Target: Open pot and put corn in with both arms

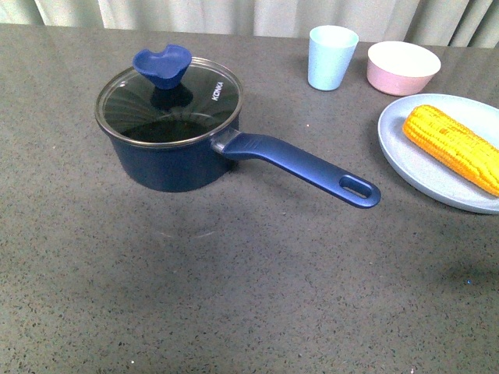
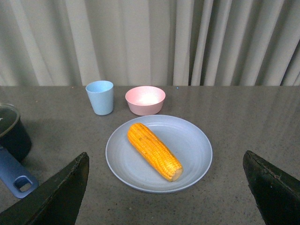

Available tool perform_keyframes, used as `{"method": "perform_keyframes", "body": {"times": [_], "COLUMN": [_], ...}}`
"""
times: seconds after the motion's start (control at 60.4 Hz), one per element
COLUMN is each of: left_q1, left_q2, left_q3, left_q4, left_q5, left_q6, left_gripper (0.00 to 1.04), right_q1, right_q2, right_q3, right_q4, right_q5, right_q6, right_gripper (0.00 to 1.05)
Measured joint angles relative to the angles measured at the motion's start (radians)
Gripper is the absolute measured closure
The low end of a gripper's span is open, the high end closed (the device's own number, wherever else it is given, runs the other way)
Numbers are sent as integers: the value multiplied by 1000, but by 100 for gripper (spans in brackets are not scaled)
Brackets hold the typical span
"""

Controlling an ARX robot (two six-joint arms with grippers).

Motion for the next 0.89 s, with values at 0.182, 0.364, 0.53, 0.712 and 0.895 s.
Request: {"method": "perform_keyframes", "body": {"times": [0.182,0.364,0.53,0.712,0.895], "left_q1": [11,-65,-129,-175,-199], "left_q2": [523,948,1211,1397,1513], "left_q3": [158,274,365,440,505], "left_q4": [28,422,612,687,732], "left_q5": [183,141,134,106,93], "left_q6": [3,4,-8,-18,-19], "left_gripper": [9,9,9,9,9], "right_q1": [0,0,0,0,0], "right_q2": [0,0,0,0,0], "right_q3": [0,0,0,0,0], "right_q4": [0,0,0,0,0], "right_q5": [0,-1,0,0,0], "right_q6": [0,0,0,0,0], "right_gripper": [9,9,9,9,9]}}
